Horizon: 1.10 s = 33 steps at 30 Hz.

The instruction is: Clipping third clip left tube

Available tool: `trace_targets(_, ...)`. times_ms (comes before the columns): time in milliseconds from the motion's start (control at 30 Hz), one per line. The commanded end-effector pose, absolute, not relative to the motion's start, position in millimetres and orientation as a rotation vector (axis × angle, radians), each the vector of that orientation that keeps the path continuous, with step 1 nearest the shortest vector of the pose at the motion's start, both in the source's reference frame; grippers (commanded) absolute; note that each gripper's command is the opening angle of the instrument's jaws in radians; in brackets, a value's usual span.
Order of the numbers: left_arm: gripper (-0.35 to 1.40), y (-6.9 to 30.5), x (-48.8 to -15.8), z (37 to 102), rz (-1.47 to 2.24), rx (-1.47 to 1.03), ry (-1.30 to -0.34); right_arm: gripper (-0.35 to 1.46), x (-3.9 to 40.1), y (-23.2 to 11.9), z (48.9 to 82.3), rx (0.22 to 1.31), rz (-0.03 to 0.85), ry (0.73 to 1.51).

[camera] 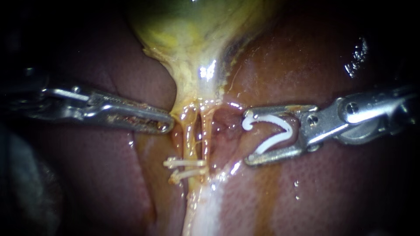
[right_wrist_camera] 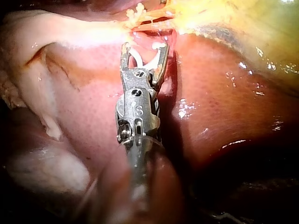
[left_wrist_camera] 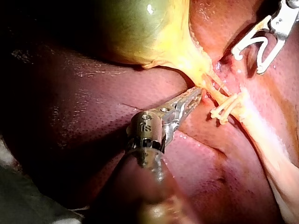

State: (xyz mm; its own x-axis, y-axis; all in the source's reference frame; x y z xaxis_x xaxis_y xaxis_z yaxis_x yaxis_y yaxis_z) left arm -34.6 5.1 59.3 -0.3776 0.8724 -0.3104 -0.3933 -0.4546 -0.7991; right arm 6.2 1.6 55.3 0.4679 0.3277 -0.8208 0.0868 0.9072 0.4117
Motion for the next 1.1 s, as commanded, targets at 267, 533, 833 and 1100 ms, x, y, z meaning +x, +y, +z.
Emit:
trace_targets(267,-0.35,6.2,-33.4,57.3,1.919,-0.939,-0.802,0.5,6.2,1.6,55.3,0.43,0.154,1.083)
trace_targets(533,-0.35,8.4,-31.1,53.9,1.893,-0.948,-0.765,0.5,6.2,1.7,55.3,0.43,0.154,1.082)
trace_targets(833,-0.35,9.7,-29.3,51.3,1.882,-0.974,-0.734,0.5,6.3,1.7,55.3,0.43,0.155,1.082)
trace_targets(1100,-0.35,9.4,-29.5,51.0,1.878,-0.975,-0.731,0.5,6.6,1.7,54.9,0.431,0.156,1.082)
